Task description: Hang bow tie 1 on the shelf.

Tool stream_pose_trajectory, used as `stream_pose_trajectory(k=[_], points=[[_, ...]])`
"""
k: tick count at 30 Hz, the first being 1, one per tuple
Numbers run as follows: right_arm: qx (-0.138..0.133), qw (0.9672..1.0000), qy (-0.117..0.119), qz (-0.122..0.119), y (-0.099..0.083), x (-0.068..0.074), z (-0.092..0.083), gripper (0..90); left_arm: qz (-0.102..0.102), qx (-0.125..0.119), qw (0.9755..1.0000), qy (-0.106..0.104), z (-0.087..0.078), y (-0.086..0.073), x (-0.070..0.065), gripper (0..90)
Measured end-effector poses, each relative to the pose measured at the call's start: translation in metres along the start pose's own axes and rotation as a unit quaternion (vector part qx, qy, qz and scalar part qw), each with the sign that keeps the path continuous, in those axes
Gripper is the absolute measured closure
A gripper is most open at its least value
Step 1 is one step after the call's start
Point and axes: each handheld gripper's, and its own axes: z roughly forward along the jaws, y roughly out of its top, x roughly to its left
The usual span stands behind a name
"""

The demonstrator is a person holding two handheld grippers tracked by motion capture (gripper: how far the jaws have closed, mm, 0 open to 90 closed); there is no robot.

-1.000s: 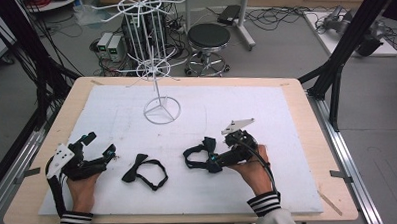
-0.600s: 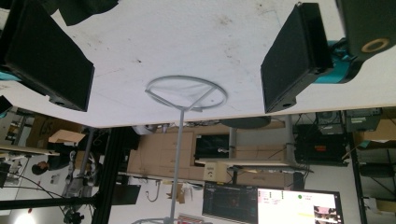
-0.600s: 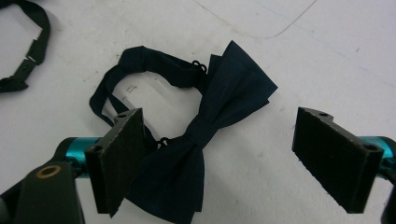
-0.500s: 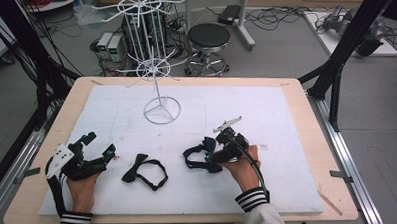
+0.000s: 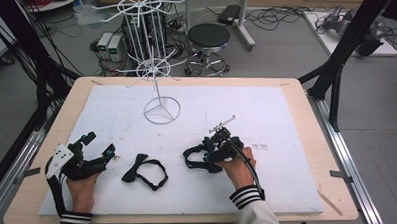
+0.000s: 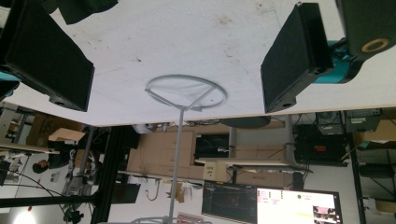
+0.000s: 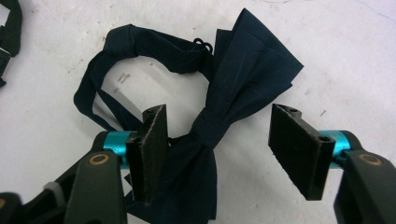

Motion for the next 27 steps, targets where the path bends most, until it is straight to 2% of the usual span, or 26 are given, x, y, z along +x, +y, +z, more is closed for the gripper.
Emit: stream_pose_trajectory(k=[7, 10, 14, 19, 23, 27], points=[[0.012, 0.9998, 0.012, 0.01, 0.0017, 0.0018, 0.0027, 47.4, -0.001, 0.0, 1.0, 0.0, 0.0, 0.0, 0.0, 10.1], [0.02, 0.9997, 0.012, 0.01, 0.0027, 0.0037, 0.004, 53.3, -0.001, 0.0, 1.0, 0.0, -0.0001, 0.0, 0.0, 10.0], [0.026, 0.9996, 0.01, 0.01, 0.0027, 0.0039, 0.0047, 56.9, -0.004, -0.001, 1.0, 0.0, -0.0004, 0.0, 0.0005, 10.0], [0.035, 0.9991, 0.01, 0.022, 0.0036, 0.0038, 0.0067, 62.5, -0.004, -0.002, 1.0, 0.0, -0.0002, -0.0001, 0.0003, 10.0], [0.048, 0.9982, 0.012, 0.034, 0.0053, 0.0052, 0.0096, 73.4, -0.004, -0.002, 1.0, 0.0, -0.0001, -0.0002, 0.0002, 10.1], [0.054, 0.9976, 0.013, 0.041, 0.0069, 0.0051, 0.0096, 75.2, -0.004, -0.002, 1.0, 0.0, -0.0001, -0.0001, 0.0002, 10.0]])
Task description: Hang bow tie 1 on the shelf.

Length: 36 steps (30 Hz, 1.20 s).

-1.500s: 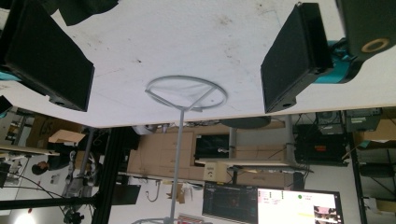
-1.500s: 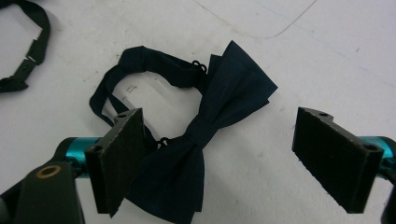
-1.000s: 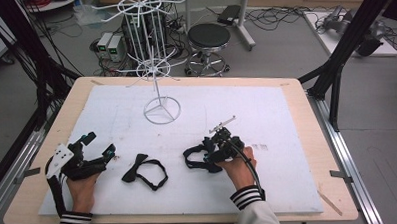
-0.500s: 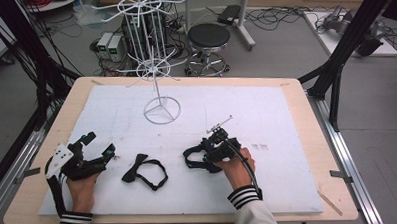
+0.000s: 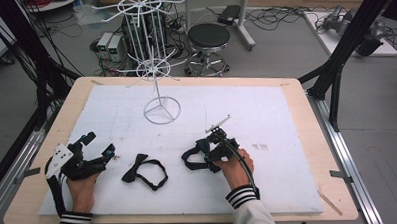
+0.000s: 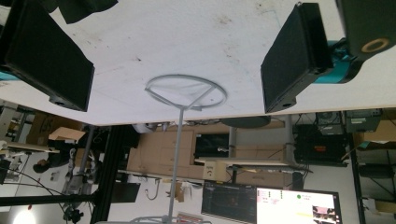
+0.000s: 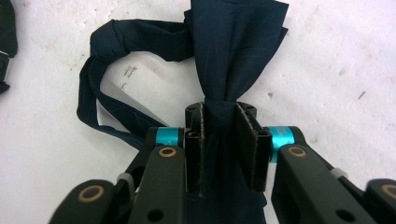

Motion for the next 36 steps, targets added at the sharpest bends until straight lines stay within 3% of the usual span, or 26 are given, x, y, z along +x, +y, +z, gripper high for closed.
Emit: stream_pose_trajectory(k=[8, 13, 20, 28, 34, 35, 36], points=[[-0.002, 0.9999, 0.014, 0.006, 0.0, -0.002, -0.002, 75.8, 0.0, 0.0, 1.0, 0.0, 0.0, 0.0, 0.0, 10.0], [-0.015, 0.9997, 0.021, -0.002, 0.0, -0.002, -0.005, 75.9, 0.001, 0.002, 1.0, 0.0, 0.0, 0.0, 0.0, 10.1], [-0.055, 0.9976, 0.04, -0.009, 0.001, -0.002, -0.013, 75.9, 0.001, 0.001, 1.0, 0.0, 0.0, 0.0, 0.0, 10.1], [-0.115, 0.9915, 0.059, -0.019, 0.0, -0.005, -0.027, 76.0, 0.001, 0.002, 1.0, 0.0, 0.0, 0.0, 0.0, 10.0], [-0.162, 0.9838, 0.068, -0.036, 0.0, -0.005, -0.036, 76.1, 0.001, 0.002, 1.0, 0.001, 0.0, 0.0, 0.0, 10.0], [-0.175, 0.9813, 0.068, -0.041, 0.001, -0.005, -0.039, 76.0, 0.001, 0.001, 1.0, 0.001, 0.0, 0.0, 0.0, 10.0], [-0.175, 0.9813, 0.068, -0.041, 0.001, -0.005, -0.039, 76.0, 0.001, 0.001, 1.0, 0.001, 0.0, 0.0, 0.0, 10.0]])
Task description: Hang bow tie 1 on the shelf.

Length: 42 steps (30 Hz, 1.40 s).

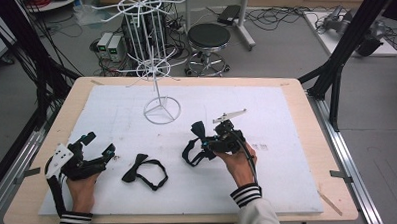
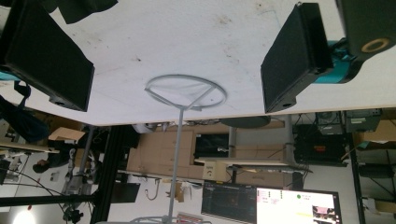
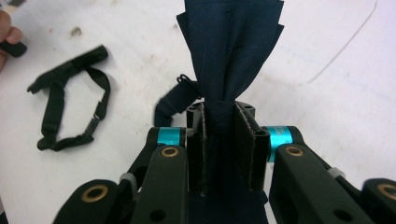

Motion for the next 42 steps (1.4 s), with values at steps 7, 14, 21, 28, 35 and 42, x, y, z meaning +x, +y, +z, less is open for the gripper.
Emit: stream_pose_trajectory(k=[7, 14, 21, 28, 35, 42], points=[[-0.041, 0.9991, 0.013, -0.009, 0.007, 0.002, -0.008, 76.1, 0.0, 0.0, 1.0, 0.0, 0.0, 0.0, 0.0, 10.0], [-0.08, 0.9964, 0.018, -0.022, 0.018, 0.005, -0.017, 76.0, 0.0, -0.001, 1.0, 0.0, 0.0, 0.0, 0.0, 10.0], [-0.119, 0.9917, 0.029, -0.037, 0.025, 0.006, -0.022, 76.0, 0.0, -0.001, 1.0, 0.0, 0.0, 0.0, 0.0, 10.0], [-0.146, 0.9878, 0.029, -0.048, 0.035, 0.007, -0.027, 76.0, -0.001, 0.0, 1.0, -0.001, 0.0, 0.0, 0.0, 10.1], [-0.159, 0.9853, 0.034, -0.054, 0.049, 0.009, -0.03, 76.0, -0.001, 0.0, 1.0, -0.001, 0.0, 0.0, 0.0, 10.1], [-0.181, 0.9813, 0.036, -0.056, 0.064, 0.01, -0.034, 76.0, 0.0, 0.001, 1.0, 0.0, 0.0, 0.0, 0.0, 10.0]])
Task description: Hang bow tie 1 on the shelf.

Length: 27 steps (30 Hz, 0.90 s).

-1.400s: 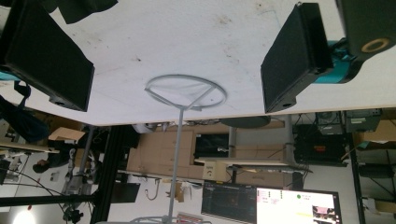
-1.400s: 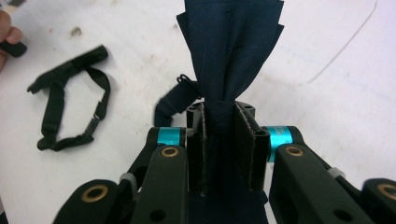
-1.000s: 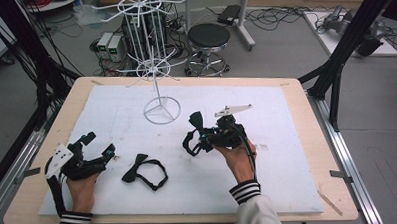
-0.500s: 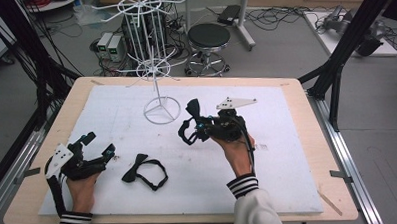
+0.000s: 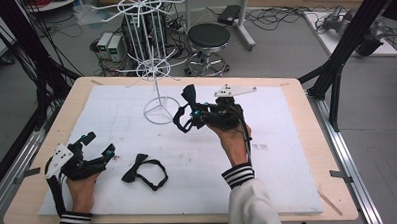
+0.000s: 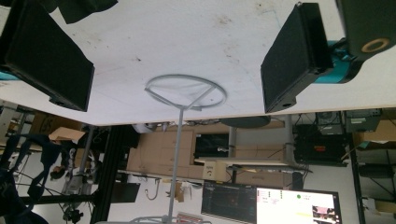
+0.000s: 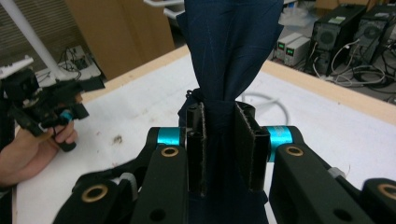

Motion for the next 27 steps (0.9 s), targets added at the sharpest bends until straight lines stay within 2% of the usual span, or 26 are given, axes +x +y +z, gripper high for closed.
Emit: stream_pose_trajectory(k=[14, 27], points=[[-0.03, 0.9994, 0.005, -0.015, 0.029, -0.003, 0.01, 76.0, 0.001, 0.0, 1.0, 0.0, 0.0, 0.0, 0.0, 10.1], [-0.047, 0.9989, 0.007, -0.003, 0.041, -0.013, 0.019, 76.0, 0.002, 0.0, 1.0, 0.0, 0.0, 0.0, 0.0, 10.0]])
